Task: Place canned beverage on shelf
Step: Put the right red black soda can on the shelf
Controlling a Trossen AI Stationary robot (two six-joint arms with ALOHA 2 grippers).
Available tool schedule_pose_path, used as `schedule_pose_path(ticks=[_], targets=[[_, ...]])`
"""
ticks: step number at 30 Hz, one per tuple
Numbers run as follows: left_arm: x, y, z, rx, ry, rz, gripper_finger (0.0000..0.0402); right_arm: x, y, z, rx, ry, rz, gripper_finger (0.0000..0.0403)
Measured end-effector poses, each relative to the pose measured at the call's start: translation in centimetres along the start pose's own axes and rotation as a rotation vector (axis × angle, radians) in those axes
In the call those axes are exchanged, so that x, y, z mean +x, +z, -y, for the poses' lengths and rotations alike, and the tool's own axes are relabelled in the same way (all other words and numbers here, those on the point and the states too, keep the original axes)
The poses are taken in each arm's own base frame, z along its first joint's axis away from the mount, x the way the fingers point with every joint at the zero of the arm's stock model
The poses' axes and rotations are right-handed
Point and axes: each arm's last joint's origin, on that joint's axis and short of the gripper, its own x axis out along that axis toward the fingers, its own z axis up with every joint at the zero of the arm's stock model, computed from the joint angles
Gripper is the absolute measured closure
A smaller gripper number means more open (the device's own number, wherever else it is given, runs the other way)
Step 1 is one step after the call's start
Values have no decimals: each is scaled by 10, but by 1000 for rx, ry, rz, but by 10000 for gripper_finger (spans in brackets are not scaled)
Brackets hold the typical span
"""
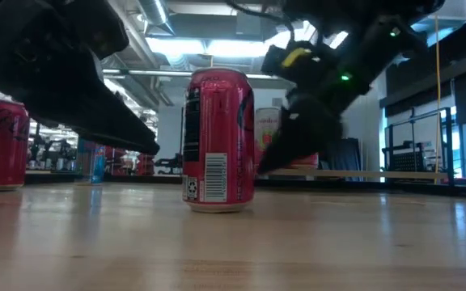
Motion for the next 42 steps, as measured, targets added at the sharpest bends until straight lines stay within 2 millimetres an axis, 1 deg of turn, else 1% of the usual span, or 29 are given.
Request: schedule_pose_path(ticks=[2, 6, 10, 20, 26, 28, 31, 33, 35, 39, 42], targets=[[2, -2, 0, -4, 24, 18, 149, 0, 6, 0, 31, -24, 59, 70], [3, 0, 0, -24, 51, 51, 149, -1, 15, -4, 43, 97, 132, 70], [3, 3, 0, -22, 50, 73, 149, -2, 18, -7, 57, 169, 160, 70], [5, 5, -6, -35, 155, 120, 149, -3, 12, -10, 87, 210, 98, 70], [7, 7, -13, -35, 252, 155, 149, -6, 6, -18, 94, 289, 37, 70], [9, 8, -16, -35, 258, 151, 149, -8, 7, -21, 94, 340, 44, 70], [11, 8, -18, -25, 250, 129, 149, -8, 5, -21, 86, 353, 21, 70], [6, 8, -18, 1, 254, 104, 149, -9, 4, -20, 79, 365, -1, 70], [-2, 11, -17, 8, 249, 92, 149, -15, 7, -19, 71, 397, -37, 70], [-24, 18, -13, 23, 237, 91, 149, -34, 25, -13, 102, 447, -26, 70], [-34, 22, -11, 27, 217, 96, 149, -38, 33, -12, 112, 467, 5, 70]])
